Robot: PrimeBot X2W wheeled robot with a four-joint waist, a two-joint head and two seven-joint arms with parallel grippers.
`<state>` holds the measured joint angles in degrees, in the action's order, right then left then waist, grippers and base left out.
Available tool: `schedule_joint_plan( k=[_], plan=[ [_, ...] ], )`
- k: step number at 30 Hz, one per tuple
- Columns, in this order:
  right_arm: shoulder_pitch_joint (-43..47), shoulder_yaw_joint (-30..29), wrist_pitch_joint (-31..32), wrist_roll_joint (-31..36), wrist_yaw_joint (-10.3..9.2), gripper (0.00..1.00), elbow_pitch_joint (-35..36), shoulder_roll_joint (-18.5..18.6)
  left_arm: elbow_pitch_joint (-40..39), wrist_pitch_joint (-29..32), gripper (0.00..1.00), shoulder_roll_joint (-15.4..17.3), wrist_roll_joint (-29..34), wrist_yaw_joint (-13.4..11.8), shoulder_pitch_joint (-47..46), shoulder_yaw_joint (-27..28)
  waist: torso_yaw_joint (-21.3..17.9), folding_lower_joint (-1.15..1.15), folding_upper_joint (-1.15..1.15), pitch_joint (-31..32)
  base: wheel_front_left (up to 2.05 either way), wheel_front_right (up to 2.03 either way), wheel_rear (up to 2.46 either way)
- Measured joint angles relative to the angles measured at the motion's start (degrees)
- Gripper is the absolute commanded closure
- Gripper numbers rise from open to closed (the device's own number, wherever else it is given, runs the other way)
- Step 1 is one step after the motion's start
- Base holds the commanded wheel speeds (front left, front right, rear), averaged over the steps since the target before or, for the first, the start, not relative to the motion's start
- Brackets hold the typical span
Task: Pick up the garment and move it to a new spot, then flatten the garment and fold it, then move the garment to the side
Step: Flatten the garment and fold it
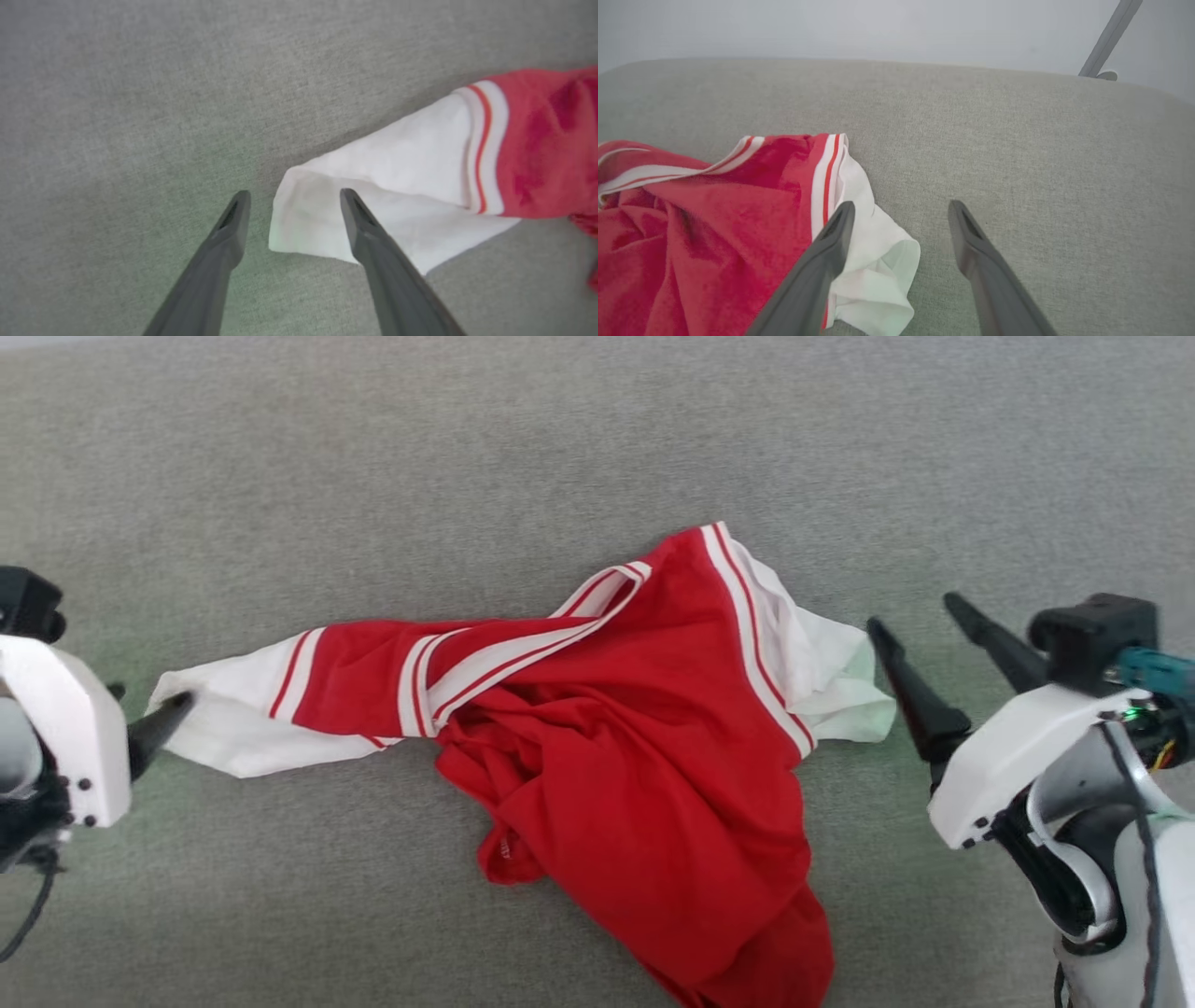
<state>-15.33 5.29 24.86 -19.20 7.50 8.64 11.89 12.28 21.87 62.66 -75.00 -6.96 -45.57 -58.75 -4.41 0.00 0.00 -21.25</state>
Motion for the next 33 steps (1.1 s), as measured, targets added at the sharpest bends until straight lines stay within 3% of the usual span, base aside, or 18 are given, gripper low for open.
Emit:
schedule_joint_plan(
  k=[8, 17, 22, 23, 24, 25, 33],
  plan=[
    [-4.2, 3.2, 5.2, -1.8, 0.0, 0.0, -6.1, 3.6, -4.9, -15.5, 0.0, -1.1, 4.7, 0.5, 1.2, 2.8, 2.6, 0.0, 0.0, -0.4, 0.0, 0.0, 0.0],
    [-10.0, 7.3, 12.1, -5.3, 0.0, 0.0, -17.4, 7.5, -8.8, -31.5, 0.0, -2.6, 9.0, -1.7, 6.3, 4.1, 6.3, 0.0, 0.0, -0.5, 0.0, 0.0, 0.0],
    [-13.4, 10.0, 13.0, -7.4, 0.0, 0.0, -23.0, 8.9, -9.9, -36.0, 0.0, -3.7, 10.8, -3.0, 9.2, 5.8, 7.8, 0.0, 0.0, -0.3, 0.0, 0.0, 0.0],
    [-14.2, 10.7, 13.0, -8.1, 0.0, 0.08, -24.3, 9.1, -10.1, -36.3, 0.0, -4.2, 11.0, -3.4, 9.9, 6.5, 8.0, 0.0, 0.0, -0.3, 0.0, 0.0, 0.0],
    [-15.1, 11.2, 12.9, -9.0, 0.0, 0.87, -25.6, 9.2, -10.3, -36.6, 0.0, -4.8, 11.2, -3.6, 10.8, 7.4, 8.2, 0.0, 0.0, -0.2, 0.0, 0.0, 0.0],
    [-15.7, 12.0, 12.9, -9.4, 0.0, 1.0, -26.5, 9.6, -10.7, -36.6, 0.0, -5.5, 11.5, -3.6, 11.6, 8.2, 8.4, 0.0, 0.0, -0.1, 0.0, 0.0, 0.0],
    [-17.4, 13.9, 13.7, -15.1, 0.02, 1.0, -29.2, 12.0, -12.0, -36.8, 0.0, -10.3, 15.6, -2.8, 21.6, 19.1, 9.4, 0.0, 0.0, 1.6, 0.0, 0.0, 0.0]
  ],
)
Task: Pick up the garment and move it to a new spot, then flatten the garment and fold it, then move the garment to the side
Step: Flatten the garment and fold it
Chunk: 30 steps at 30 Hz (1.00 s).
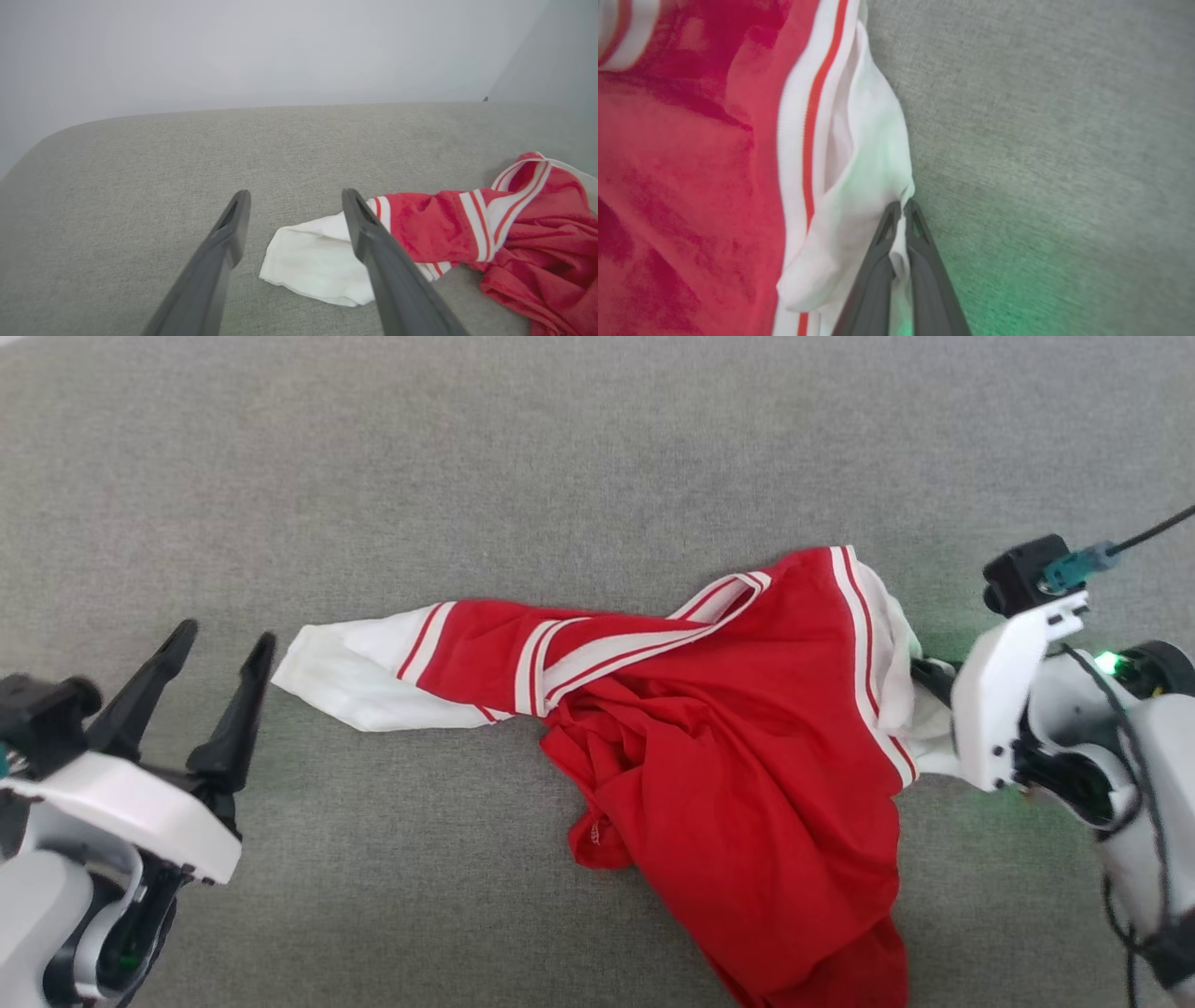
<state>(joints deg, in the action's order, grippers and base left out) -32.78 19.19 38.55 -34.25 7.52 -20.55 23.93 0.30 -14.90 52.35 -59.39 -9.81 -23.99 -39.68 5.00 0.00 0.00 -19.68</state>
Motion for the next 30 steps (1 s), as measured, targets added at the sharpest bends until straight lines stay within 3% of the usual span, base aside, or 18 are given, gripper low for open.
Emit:
schedule_joint_plan(
  k=[10, 17, 18, 19, 20, 30],
  plan=[
    [5.6, -9.8, 3.7, -0.9, 0.04, 1.0, 4.8, 5.9, -0.1, 0.0, 0.0, -2.4, 3.4, 2.3, 9.2, 7.5, 0.1, 0.0, 0.0, 3.7, 0.0, 0.0, 0.0],
    [9.9, -15.5, 5.0, 1.0, 0.04, 1.0, 3.4, 4.8, -0.1, 0.0, 0.0, -2.9, 4.0, 3.3, 12.1, 8.8, 0.1, 0.0, 0.0, 5.6, 0.0, 0.0, 0.0],
    [10.0, -15.9, 4.2, 1.5, 0.04, 0.59, 2.9, 4.3, -0.1, 0.0, 0.0, -2.9, 4.0, 3.4, 12.3, 8.8, 0.1, 0.0, 0.0, 5.7, 0.0, 0.0, 0.0],
    [10.0, -15.9, 4.1, 1.9, 0.04, 0.48, 2.6, 3.9, -0.2, 0.0, 0.0, -2.9, 4.0, 3.8, 12.5, 8.7, 0.0, 0.0, 0.0, 5.9, 0.0, 0.0, 0.0],
    [10.1, -15.9, 3.9, 2.3, 0.04, 0.0, 2.3, 3.6, -0.1, 0.0, 0.0, -2.8, 4.0, 3.9, 12.6, 8.5, 0.0, 0.0, 0.0, 6.0, 0.0, 0.0, 0.0],
    [10.7, -19.3, -1.0, 6.1, 0.04, 0.0, 8.7, 0.3, -0.5, 6.3, 0.0, -1.8, 3.4, 6.2, 11.2, 6.2, -2.4, 0.0, 0.0, 7.5, 0.0, 0.0, 0.0]
  ],
)
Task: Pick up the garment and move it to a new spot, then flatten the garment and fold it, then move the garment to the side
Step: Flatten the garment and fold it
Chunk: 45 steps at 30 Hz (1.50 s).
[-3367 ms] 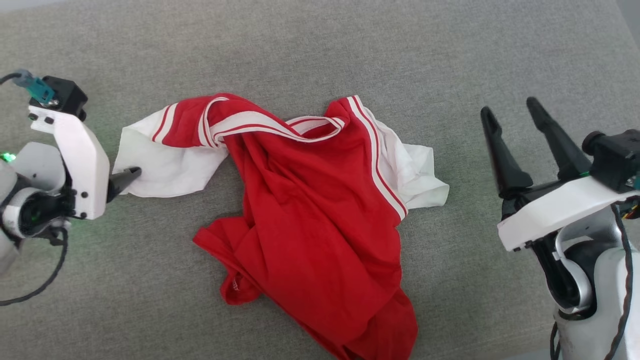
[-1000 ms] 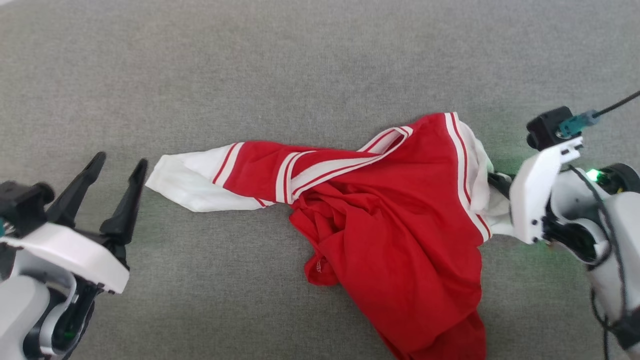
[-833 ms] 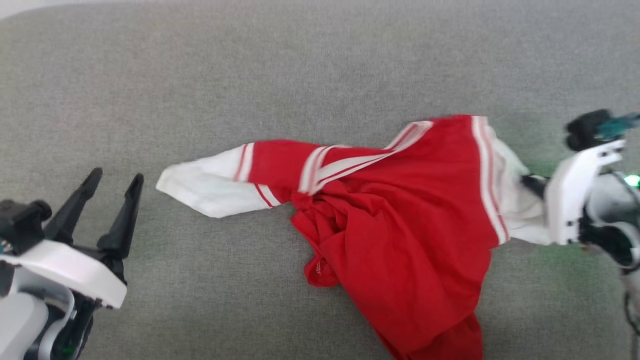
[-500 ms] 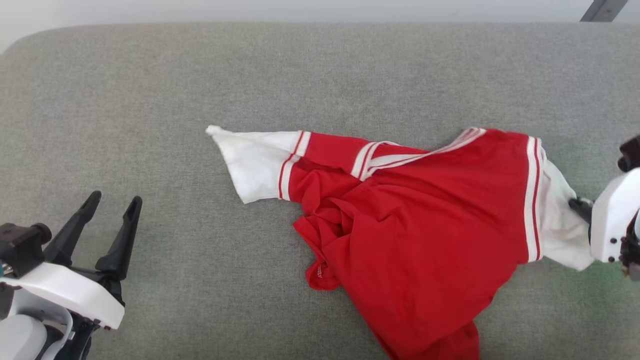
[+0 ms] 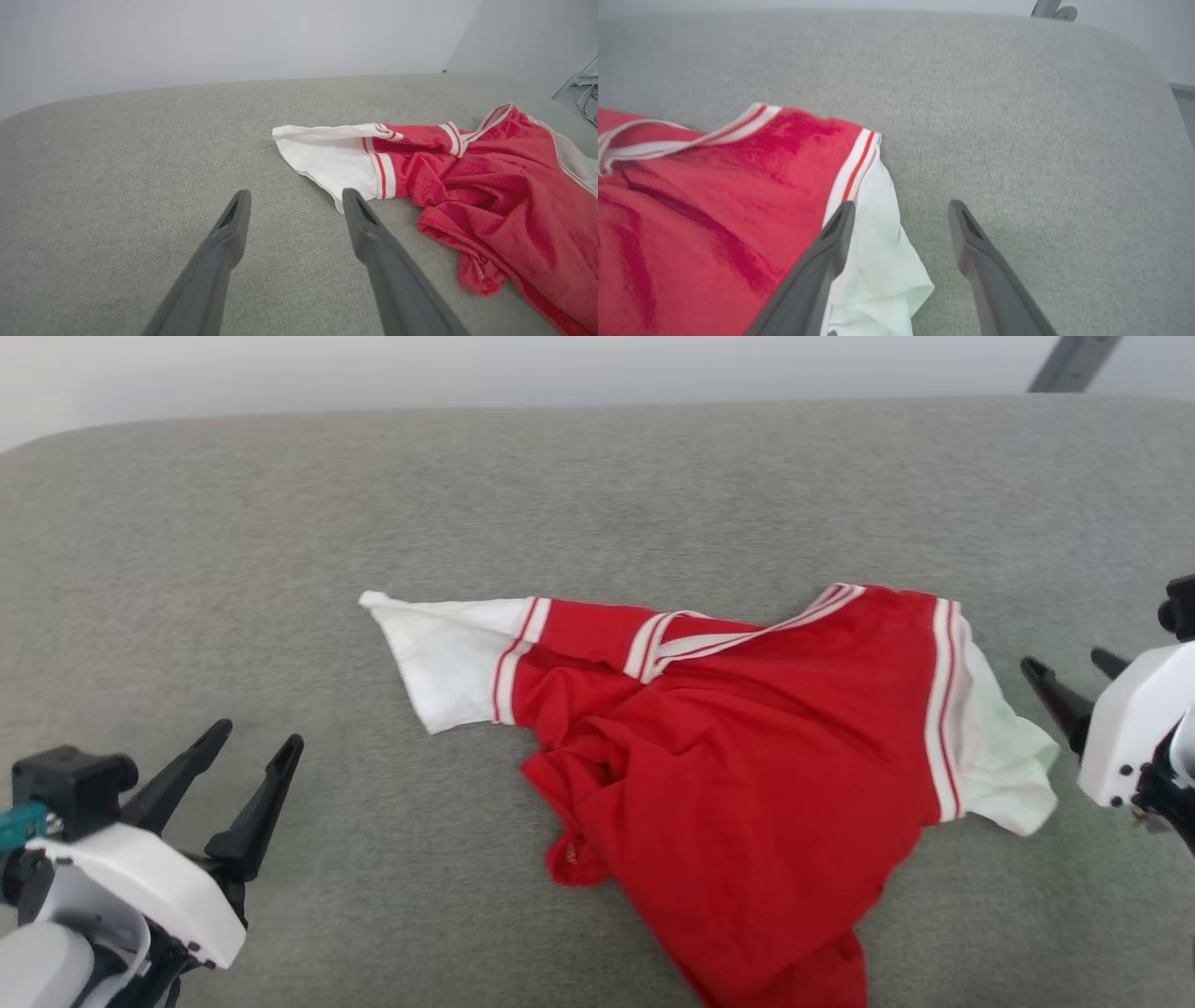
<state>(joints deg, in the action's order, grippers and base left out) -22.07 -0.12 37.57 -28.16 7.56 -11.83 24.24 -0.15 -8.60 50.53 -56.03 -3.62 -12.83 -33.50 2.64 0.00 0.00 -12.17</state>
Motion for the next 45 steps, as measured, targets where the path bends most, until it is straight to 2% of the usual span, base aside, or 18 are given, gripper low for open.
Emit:
schedule_joint_plan(
  k=[5, 12, 19, 25, 33, 34, 35, 40, 45],
  plan=[
    [1.0, -0.9, -4.5, 2.6, -0.05, 0.0, 8.1, -3.0, 0.7, 4.8, 0.0, 0.7, -0.5, 0.7, -2.7, -1.0, -2.5, 0.0, 0.0, -0.3, 0.0, 0.0, 0.0],
    [2.3, -2.2, -14.4, 6.9, -0.05, 0.0, 17.6, -8.4, 2.6, 9.6, 0.0, 1.3, 0.0, 1.1, -7.3, -1.8, -6.6, 0.0, 0.0, -2.1, 0.0, 0.0, 0.0],
    [4.0, -4.3, -23.9, 13.1, -0.07, 0.0, 24.2, -15.0, 7.6, 15.6, 0.0, -1.0, -1.1, 0.4, -11.0, -3.2, -10.3, 0.0, 0.0, -4.6, 0.0, 0.0, 0.0],
    [6.3, -4.2, -26.3, 14.8, -0.07, 0.0, 26.1, -18.3, 13.5, 22.0, 0.0, -3.0, -2.7, -2.0, -13.8, -4.2, -12.7, 0.0, 0.0, -6.6, 0.0, 0.0, 0.0],
    [8.0, -3.4, -26.1, 14.7, -0.07, 0.0, 26.1, -19.6, 18.3, 27.7, 0.0, -5.6, -3.8, -3.7, -18.9, -4.9, -13.7, 0.0, 0.0, -8.3, 0.0, 0.0, 0.0],
    [8.1, -3.3, -26.1, 14.6, -0.07, 0.0, 26.1, -19.7, 18.7, 28.5, 0.6, -5.9, -3.9, -3.8, -19.3, -5.1, -13.7, 0.0, 0.0, -8.4, 0.0, 0.0, 0.0],
    [8.2, -3.3, -26.1, 14.6, -0.07, 0.0, 26.1, -19.8, 19.1, 29.3, 1.0, -6.1, -4.1, -3.7, -19.9, -5.4, -13.7, 0.0, 0.0, -8.5, 0.0, 0.0, 0.0],
    [8.2, -3.3, -26.1, 14.6, -0.07, 0.0, 26.0, -19.8, 19.4, 31.9, 1.0, -5.9, -4.9, -2.9, -20.9, -5.6, -13.3, 0.0, 0.0, -8.8, 0.0, 0.0, 0.0],
    [8.1, -4.3, -25.5, 14.7, -0.07, 0.0, 26.0, -19.1, 14.8, 33.5, 1.0, -3.4, -7.0, -4.5, -18.4, -5.0, -12.5, 0.0, 0.0, -8.6, 0.0, 0.0, 0.0]
  ],
)
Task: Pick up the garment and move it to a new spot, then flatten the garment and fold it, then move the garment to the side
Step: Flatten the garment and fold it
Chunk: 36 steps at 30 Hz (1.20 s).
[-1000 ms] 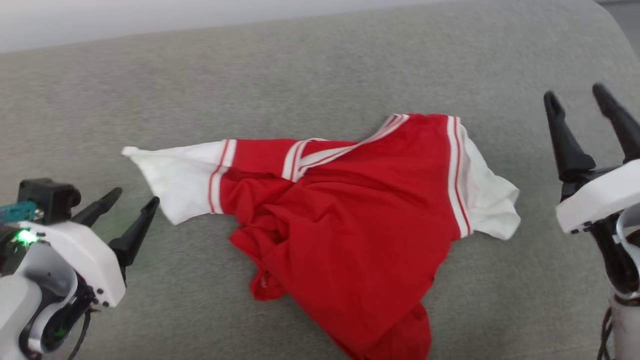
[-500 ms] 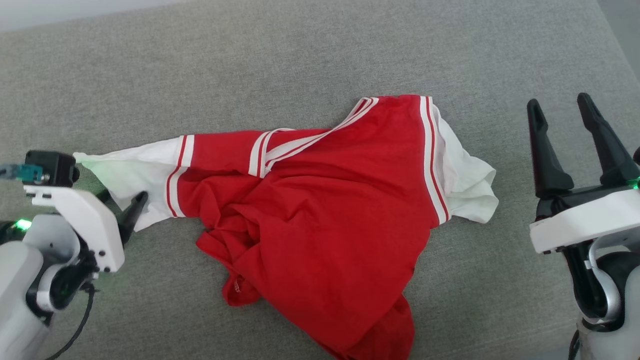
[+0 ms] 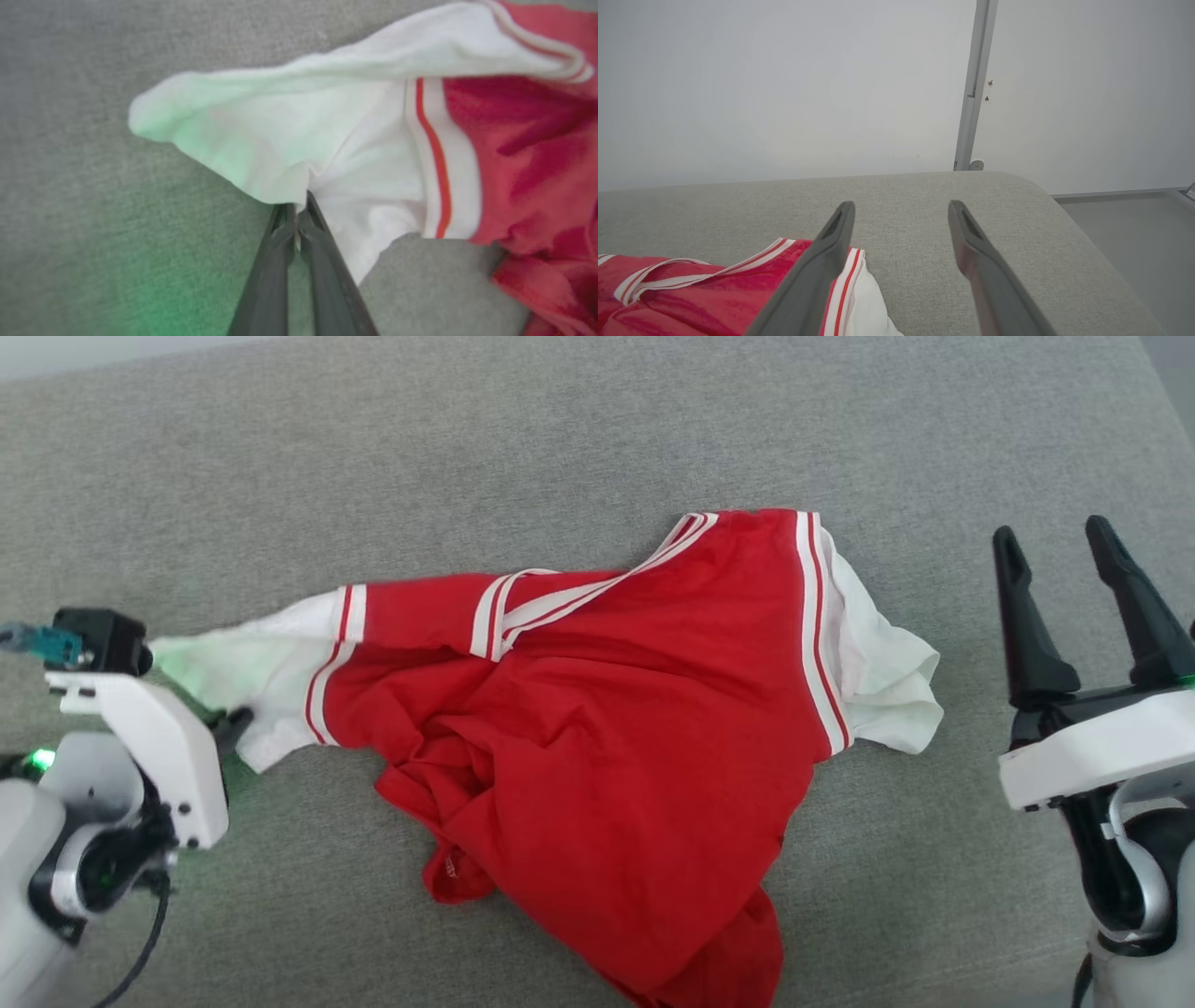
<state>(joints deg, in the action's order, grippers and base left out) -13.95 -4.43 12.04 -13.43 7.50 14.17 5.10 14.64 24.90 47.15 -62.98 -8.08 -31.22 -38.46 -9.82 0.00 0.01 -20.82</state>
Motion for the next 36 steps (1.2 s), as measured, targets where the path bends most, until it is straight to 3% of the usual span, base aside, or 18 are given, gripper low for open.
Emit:
schedule_joint_plan(
  k=[8, 12, 14, 15, 16, 24, 27, 36],
  plan=[
    [0.0, -1.5, 0.8, -0.1, 0.0, 0.0, -0.5, 0.6, -12.6, 2.6, 1.0, 7.1, -3.1, -6.6, 8.9, 1.6, 2.2, 0.0, 0.0, 0.3, 0.0, 0.0, 0.0],
    [-0.2, -1.4, 1.1, -0.4, 0.0, 0.0, -1.5, 1.1, -16.3, 2.5, 1.0, 9.5, -3.8, -8.0, 11.4, 2.1, 3.1, 0.0, 0.0, 0.4, 0.0, 0.0, 0.0],
    [-0.3, -1.2, 1.1, -0.7, 0.0, 0.0, -1.8, 1.2, -17.2, 1.9, 0.52, 10.5, -3.3, -8.0, 11.7, 2.2, 3.4, 0.0, 0.0, 0.6, 0.0, 0.0, 0.0],
    [-0.4, -1.2, 1.1, -0.7, 0.0, 0.0, -1.9, 1.3, -17.6, 1.5, 0.15, 11.1, -2.4, -7.7, 11.7, 2.1, 3.5, 0.0, 0.0, 0.7, 0.0, 0.0, 0.0],
    [-0.4, -1.0, 1.1, -0.7, 0.0, 0.0, -1.9, 1.2, -17.8, 1.1, 0.0, 11.5, -1.5, -7.6, 11.7, 2.1, 3.6, 0.0, 0.0, 0.8, 0.0, 0.0, 0.0],
    [-0.4, -0.2, 1.7, -1.2, 0.0, 0.0, -2.0, 1.9, -17.0, 0.8, 0.0, 12.4, -0.8, -7.0, 11.4, 2.2, 4.2, 0.0, 0.0, 1.4, 0.0, 0.0, 0.0],
    [-0.4, 0.2, 2.1, -1.2, 0.0, 0.0, -1.7, 2.0, -15.4, 0.9, 0.0, 12.1, -0.3, -5.4, 9.8, 2.1, 4.3, 0.0, -0.01, 1.4, 0.0, 0.0, 0.0],
    [-0.7, 0.6, 3.1, -1.3, 0.0, 0.0, -1.0, 2.3, -5.6, 2.5, 0.0, 10.0, 1.9, 2.7, 2.4, 0.7, 3.9, 0.0, 0.0, 0.2, 0.0, 0.0, 0.0]
  ],
)
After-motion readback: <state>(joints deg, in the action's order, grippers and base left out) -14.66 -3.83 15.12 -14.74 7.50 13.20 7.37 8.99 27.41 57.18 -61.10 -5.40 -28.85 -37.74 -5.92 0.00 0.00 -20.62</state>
